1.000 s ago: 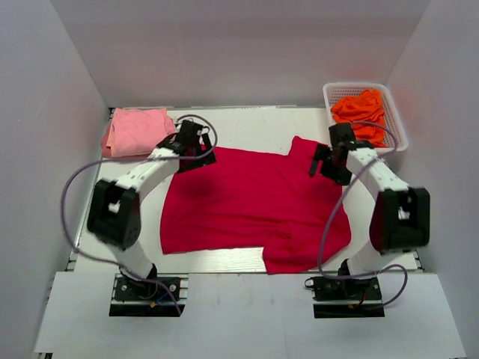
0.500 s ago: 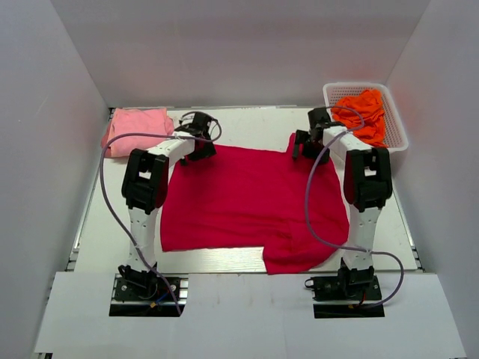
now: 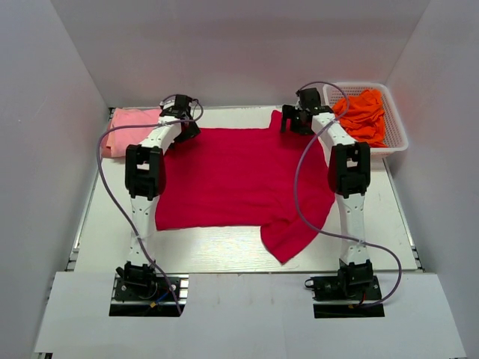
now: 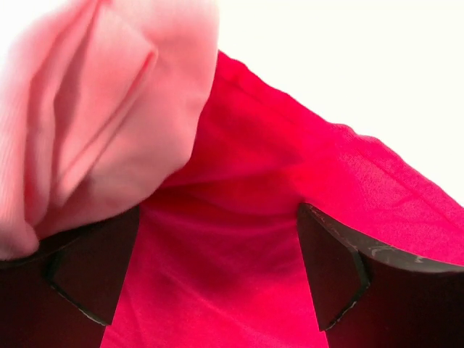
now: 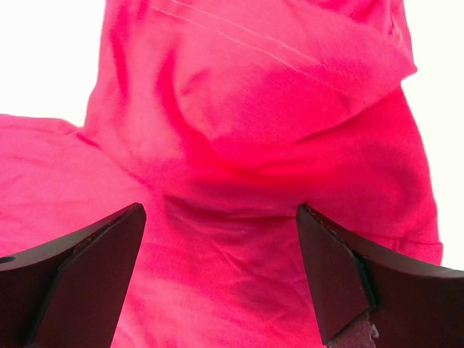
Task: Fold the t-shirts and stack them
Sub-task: Flatten out the tshirt
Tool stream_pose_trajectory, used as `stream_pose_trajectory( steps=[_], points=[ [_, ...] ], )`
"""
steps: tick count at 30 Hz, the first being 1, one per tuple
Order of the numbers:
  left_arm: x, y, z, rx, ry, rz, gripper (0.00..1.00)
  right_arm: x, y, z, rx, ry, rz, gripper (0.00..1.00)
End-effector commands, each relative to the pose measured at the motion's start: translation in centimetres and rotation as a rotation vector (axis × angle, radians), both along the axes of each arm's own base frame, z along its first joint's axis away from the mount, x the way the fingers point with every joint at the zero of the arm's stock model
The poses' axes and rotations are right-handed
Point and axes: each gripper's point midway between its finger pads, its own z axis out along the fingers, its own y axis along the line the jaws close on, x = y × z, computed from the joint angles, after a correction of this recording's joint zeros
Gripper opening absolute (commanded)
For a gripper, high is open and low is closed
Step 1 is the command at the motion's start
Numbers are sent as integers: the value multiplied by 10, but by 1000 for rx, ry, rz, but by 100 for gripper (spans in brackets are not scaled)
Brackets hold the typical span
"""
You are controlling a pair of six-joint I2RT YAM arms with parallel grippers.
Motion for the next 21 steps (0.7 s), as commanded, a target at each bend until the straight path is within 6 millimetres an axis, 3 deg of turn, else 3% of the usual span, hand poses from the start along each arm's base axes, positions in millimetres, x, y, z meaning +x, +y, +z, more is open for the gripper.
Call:
stream_pose_trajectory(
  steps=[1,4,5,6,7,8,9,10,11,12,13,14,15,16,17,18,19,20,21],
  points=[
    [10,-5,39,-11,-59,-75,100,15,12,78,-20,-181,92,90],
    [1,-22,66,-16,-91,-162,100,-3,13,126,-31,-237,108,90],
    [-7,-22,87,-25,-121,-179,100,-16,12,136,-26,-226,103,90],
    [-16,-30,97,-32,-126,-208,100,-26,11,142,-23,-208,94,90],
    [-23,-40,107,-53,-143,-234,100,-40,13,134,3,-155,55,90],
    [-33,-48,114,-98,-142,-269,100,-68,8,146,9,-112,36,90],
    [-54,-46,127,-115,-145,-282,100,-78,-2,143,-15,-89,-17,90],
    [-65,-44,132,-124,-147,-270,100,-103,-4,117,17,17,-83,90],
    [-91,-46,114,-134,-81,-277,100,-139,-12,125,31,51,-100,90],
    [-106,-43,137,-147,-123,-268,100,-157,-13,118,36,87,-112,90],
    [-121,-43,137,-174,-117,-248,100,-191,-18,108,50,137,-141,90],
    [-151,-39,110,-189,-39,-242,100,-222,-23,100,50,173,-141,90],
    [-164,-39,106,-208,-35,-234,100,-243,-27,109,64,172,-162,90],
    [-179,-45,102,-240,-27,-252,100,-274,-33,85,43,259,-167,90],
    [-208,-39,89,-252,-3,-226,100,-307,-25,77,88,320,-117,90],
    [-216,-39,85,-272,-15,-219,100,-342,-28,67,91,388,-115,90],
    [-226,-40,78,-286,-11,-228,100,-357,-27,63,107,421,-111,90],
    [-243,-36,60,-294,27,-202,100,-386,-15,52,174,514,-90,90],
    [-248,-35,61,-295,22,-203,100,-408,-14,50,204,526,-91,90]
  ],
)
